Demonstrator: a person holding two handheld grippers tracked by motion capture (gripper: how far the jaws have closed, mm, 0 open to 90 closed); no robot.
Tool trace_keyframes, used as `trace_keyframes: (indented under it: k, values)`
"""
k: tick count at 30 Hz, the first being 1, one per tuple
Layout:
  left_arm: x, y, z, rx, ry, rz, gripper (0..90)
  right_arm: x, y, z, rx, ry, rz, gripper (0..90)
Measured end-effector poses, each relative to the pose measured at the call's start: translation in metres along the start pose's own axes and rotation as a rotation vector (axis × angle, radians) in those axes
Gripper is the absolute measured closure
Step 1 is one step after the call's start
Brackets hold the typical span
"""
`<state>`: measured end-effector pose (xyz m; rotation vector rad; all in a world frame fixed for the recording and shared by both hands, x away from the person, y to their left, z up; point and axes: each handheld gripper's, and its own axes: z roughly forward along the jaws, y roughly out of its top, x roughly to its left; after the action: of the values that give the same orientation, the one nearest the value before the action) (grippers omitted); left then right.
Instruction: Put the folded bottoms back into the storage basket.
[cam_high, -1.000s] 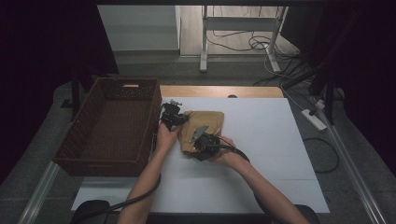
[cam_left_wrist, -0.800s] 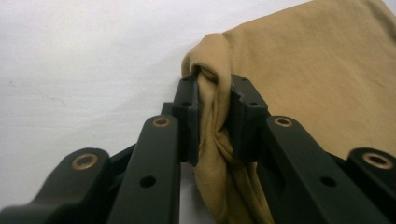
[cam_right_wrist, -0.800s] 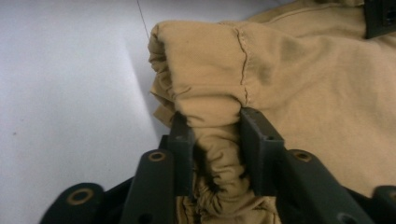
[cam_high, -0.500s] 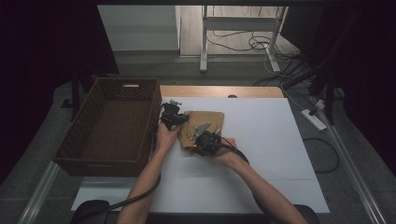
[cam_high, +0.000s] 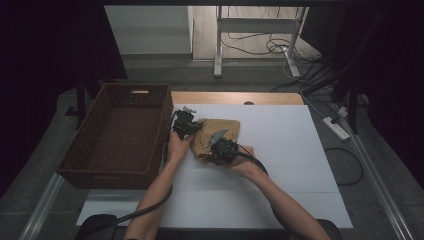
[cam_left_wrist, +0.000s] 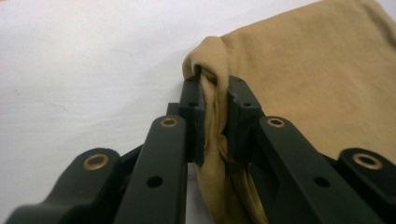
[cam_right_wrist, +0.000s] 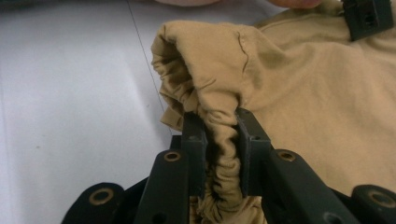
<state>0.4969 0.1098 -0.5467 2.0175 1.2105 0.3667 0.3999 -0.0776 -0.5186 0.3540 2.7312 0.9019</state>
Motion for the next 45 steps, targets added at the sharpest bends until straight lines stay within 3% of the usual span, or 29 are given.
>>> trace_keyframes:
  k: [17, 28, 37, 45]
  values:
    - [-0.012, 0.033, -0.028, -0.053, -0.013, 0.048, 79.9, -0.009, 0.010, -0.038, -0.106, 0.024, 0.043, 77.0]
    - [-0.019, 0.058, -0.051, -0.074, 0.000, 0.071, 80.0, -0.014, 0.021, -0.064, -0.165, 0.008, 0.044, 77.0]
    - [-0.019, 0.081, -0.077, -0.098, 0.027, 0.094, 80.0, -0.017, 0.040, -0.082, -0.204, -0.010, 0.026, 77.0]
    - [-0.009, 0.086, -0.098, -0.110, 0.055, 0.099, 80.0, -0.015, 0.059, -0.085, -0.231, -0.011, 0.007, 77.0]
